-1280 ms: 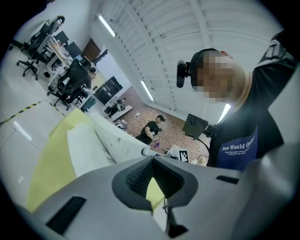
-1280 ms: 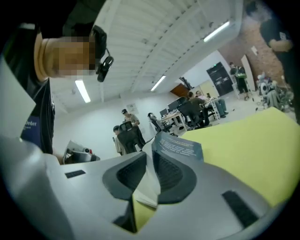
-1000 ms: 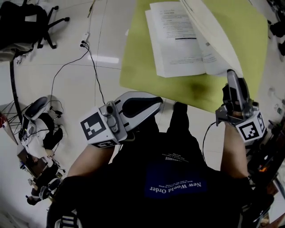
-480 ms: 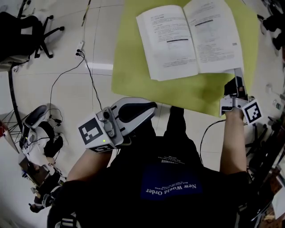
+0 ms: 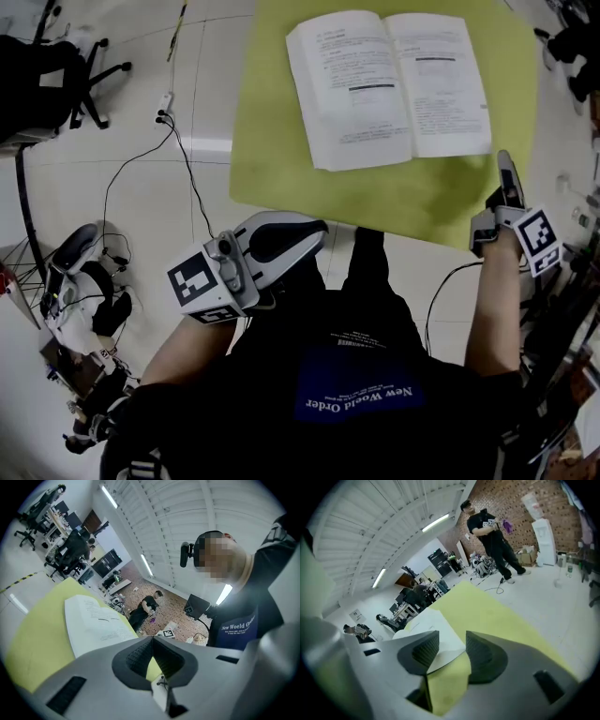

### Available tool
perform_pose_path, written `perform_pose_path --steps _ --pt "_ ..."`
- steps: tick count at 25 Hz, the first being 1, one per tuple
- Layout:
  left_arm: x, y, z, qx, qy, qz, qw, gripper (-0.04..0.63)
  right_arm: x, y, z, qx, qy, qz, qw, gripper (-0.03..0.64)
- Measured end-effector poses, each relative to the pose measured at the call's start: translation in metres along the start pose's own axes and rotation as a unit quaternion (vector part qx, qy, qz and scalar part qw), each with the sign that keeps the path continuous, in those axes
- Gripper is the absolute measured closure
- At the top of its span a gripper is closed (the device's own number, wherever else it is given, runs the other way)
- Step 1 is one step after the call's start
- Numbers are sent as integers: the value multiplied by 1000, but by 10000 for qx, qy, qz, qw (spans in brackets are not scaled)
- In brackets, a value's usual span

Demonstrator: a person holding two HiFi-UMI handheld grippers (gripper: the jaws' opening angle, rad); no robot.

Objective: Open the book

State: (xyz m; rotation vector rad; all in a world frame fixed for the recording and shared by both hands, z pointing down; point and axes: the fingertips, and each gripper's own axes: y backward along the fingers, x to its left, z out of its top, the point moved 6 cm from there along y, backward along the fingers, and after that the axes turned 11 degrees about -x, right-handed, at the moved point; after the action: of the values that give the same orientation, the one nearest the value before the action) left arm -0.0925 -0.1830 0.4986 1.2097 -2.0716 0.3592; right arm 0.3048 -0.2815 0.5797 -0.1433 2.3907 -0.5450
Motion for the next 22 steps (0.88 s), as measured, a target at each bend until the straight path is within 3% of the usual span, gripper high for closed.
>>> perform_pose_path --steps 3,7,8,9,11,12,13,15,17,22 --pt "0 -1 2 -13 16 3 10000 589 7 9 31 -455 517 256 9973 465" --pt "-3 -6 8 -68 -17 -108 9999 589 51 20 45 -651 2089 941 9712 465" --pt "-4 -8 8 -76 -7 -122 9999 589 68 20 33 -555 2558 1312 9562 465" --pt "-4 -10 8 -100 26 -124 9999 589 87 16 13 -361 3071 1827 9333 465" --pt "-5 -15 9 -166 66 -113 9998 589 124 -3 -37 245 3900 2813 8764 466" --pt "-7 -16 10 -169 39 -116 9998 589 139 -12 -59 505 4049 3066 8600 468" --pt "-9 -17 10 -148 -12 -136 9998 589 150 -16 -74 651 4014 3139 8580 609" --pt "-13 -18 9 -92 -99 -183 9997 589 157 -19 -87 747 3835 3055 8683 633" --pt "-15 -18 9 -115 -36 -154 9998 589 158 -19 -93 889 3922 3097 8616 635" --pt "-10 -12 7 -102 26 -81 9999 589 179 -19 -120 1417 4712 3449 7993 635"
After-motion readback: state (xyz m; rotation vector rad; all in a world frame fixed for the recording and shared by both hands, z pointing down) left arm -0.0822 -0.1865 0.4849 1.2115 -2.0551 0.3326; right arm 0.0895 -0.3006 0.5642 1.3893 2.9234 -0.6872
